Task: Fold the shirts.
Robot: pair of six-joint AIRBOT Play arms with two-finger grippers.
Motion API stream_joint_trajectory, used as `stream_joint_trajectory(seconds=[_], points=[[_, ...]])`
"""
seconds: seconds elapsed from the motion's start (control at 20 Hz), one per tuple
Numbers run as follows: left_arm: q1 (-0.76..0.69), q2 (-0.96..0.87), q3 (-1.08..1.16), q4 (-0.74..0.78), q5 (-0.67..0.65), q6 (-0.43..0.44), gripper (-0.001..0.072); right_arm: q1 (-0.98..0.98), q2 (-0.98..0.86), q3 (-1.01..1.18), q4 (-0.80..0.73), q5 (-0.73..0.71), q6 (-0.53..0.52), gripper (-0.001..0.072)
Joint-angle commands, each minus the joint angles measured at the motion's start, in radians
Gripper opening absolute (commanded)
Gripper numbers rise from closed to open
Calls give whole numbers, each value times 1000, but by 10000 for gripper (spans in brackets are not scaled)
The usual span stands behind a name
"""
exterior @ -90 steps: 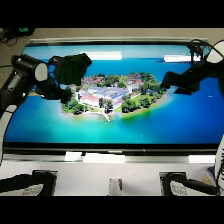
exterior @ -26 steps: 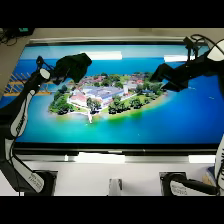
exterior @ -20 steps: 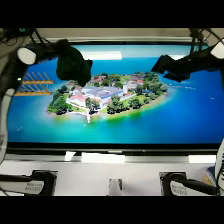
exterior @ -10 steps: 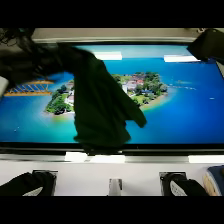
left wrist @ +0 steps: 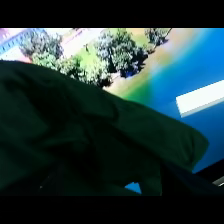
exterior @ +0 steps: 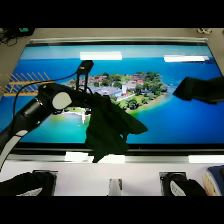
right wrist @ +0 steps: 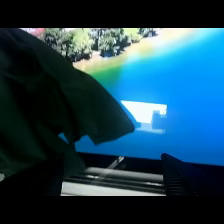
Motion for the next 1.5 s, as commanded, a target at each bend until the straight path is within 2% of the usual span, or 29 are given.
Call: stream_joint_trajectory(seconds=[0.0,0.05,0.1,0.2,0.35,0.45,0.5,0.55,0.7,0.8,1.0,1.05,1.1,1.15,1.35,1.45], points=[[45,-3,32,53,-387,113,720,0,3,-219,101,-3,-15,593],[58,20,7,95,-488,135,720,0,3,-283,142,-3,-25,593],[67,52,-40,101,-528,154,720,0,3,-350,176,-10,-37,593],[66,145,-198,63,-499,132,720,0,3,-469,214,-63,-53,592],[40,262,-479,-125,-303,-1,720,0,3,-599,218,-190,-64,592],[6,276,-601,-314,-147,-72,698,0,3,-655,217,-275,-63,593],[-24,271,-646,-397,-55,-76,644,0,3,-671,218,-301,-63,593],[-64,266,-685,-446,46,-77,644,0,3,-681,218,-314,-63,593],[-109,224,-719,-465,183,-125,644,0,3,-682,217,-313,-63,593],[-97,197,-719,-466,222,-125,609,0,3,-682,218,-314,-68,593],[-94,134,-719,-469,255,-129,597,0,-2,-690,217,-356,-91,592],[-93,126,-719,-468,255,-128,489,5,-9,-707,217,-400,-90,593],[-93,125,-719,-468,255,-126,181,14,-23,-732,222,-449,-89,593],[-93,127,-715,-469,254,-98,34,25,-48,-753,233,-481,-84,593],[-94,134,-673,-467,210,-3,33,77,-183,-770,315,-530,-63,603],[-94,137,-657,-457,212,-1,32,111,-235,-770,331,-557,-63,603]])
